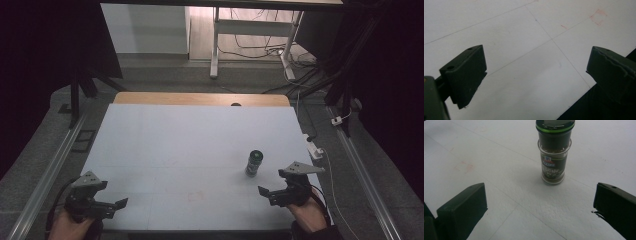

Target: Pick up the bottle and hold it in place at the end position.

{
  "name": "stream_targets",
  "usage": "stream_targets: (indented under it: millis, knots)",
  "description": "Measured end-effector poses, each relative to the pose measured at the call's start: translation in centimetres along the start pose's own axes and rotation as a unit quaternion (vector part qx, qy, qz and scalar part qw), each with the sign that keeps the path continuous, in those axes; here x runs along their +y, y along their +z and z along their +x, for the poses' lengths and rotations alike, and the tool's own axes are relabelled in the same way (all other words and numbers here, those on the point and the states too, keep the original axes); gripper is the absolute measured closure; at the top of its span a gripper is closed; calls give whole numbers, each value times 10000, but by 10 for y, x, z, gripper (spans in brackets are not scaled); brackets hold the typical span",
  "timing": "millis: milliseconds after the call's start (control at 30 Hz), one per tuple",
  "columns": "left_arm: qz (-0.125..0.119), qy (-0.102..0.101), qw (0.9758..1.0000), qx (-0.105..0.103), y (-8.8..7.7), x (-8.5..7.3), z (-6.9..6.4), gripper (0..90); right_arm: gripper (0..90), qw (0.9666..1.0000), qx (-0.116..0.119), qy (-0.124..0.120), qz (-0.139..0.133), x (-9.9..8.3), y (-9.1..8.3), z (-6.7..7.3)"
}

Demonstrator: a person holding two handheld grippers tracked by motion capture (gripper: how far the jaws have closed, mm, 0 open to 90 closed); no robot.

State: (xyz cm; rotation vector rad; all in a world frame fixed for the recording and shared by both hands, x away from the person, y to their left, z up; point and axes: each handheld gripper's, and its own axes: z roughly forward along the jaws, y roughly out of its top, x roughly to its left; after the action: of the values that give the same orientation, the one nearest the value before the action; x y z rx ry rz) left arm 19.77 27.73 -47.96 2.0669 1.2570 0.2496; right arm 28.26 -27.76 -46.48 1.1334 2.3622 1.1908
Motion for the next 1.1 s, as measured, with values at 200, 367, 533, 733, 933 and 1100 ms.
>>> stream_targets:
  millis: [200, 367, 533, 733, 933, 1100]
  knots:
    - [1, -7, 10000, 4, 0, 0, 0, 38, 0, 9999, 7, -19, 111, 0, 9, -1]
    - [5, -7, 10000, 3, 0, 0, 0, 38, 0, 9993, -160, -155, 287, 2, 21, -2]
    - [6, -4, 10000, 5, 0, 0, 0, 38, 0, 9991, -207, -207, 290, 7, 27, -6]
    - [11, -2, 10000, 6, 0, 0, 0, 38, 0, 9994, -137, -161, 277, 10, 34, -10]
    - [12, -2, 10000, 8, 0, 0, 0, 38, 0, 9992, -101, -139, 349, 15, 43, -13]
    - [12, -3, 10000, 5, 0, 0, 0, 38, 0, 9985, -172, -216, 463, 18, 52, -15]
